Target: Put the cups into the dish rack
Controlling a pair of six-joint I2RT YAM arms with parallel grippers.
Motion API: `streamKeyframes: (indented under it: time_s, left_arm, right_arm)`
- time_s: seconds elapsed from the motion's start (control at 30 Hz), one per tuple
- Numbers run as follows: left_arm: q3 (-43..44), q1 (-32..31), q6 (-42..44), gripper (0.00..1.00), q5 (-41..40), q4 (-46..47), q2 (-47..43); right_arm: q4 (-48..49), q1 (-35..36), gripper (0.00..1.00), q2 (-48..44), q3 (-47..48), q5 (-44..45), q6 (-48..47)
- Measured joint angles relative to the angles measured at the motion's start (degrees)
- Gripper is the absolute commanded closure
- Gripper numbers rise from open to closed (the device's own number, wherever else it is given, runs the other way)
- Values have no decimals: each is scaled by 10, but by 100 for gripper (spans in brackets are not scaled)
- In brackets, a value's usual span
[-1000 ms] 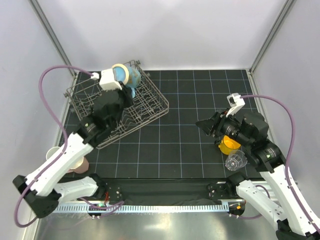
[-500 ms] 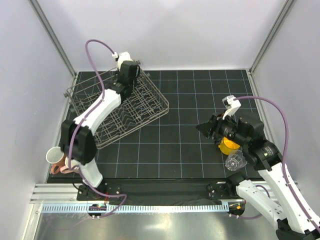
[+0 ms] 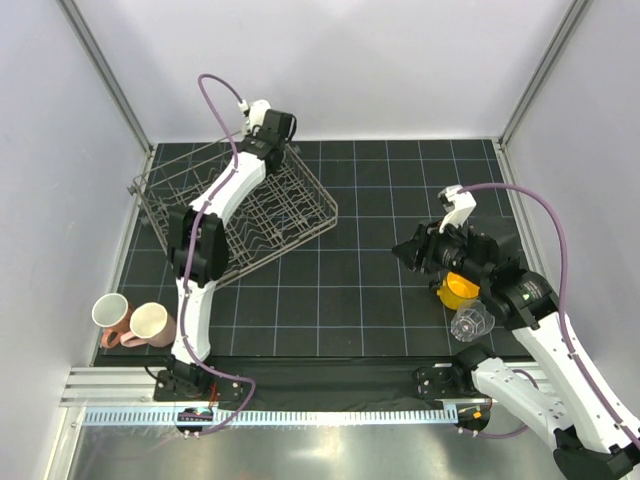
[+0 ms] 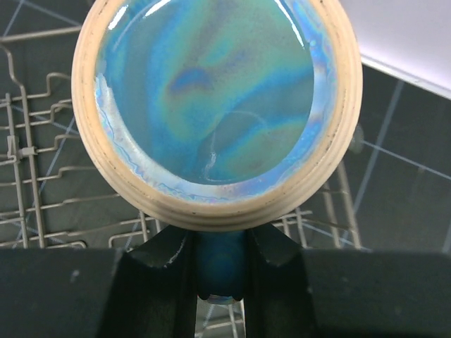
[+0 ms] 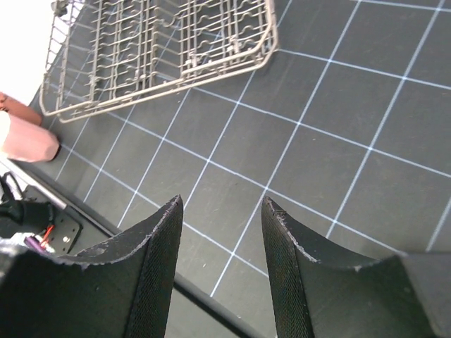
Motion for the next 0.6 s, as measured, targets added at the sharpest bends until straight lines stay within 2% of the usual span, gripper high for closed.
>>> streamKeyframes:
  time_s: [0.6]
  left_arm:
    - [28,38,-56,100,11,4,88]
  right_arm:
    - [-6,0,49,18,16,61,-8]
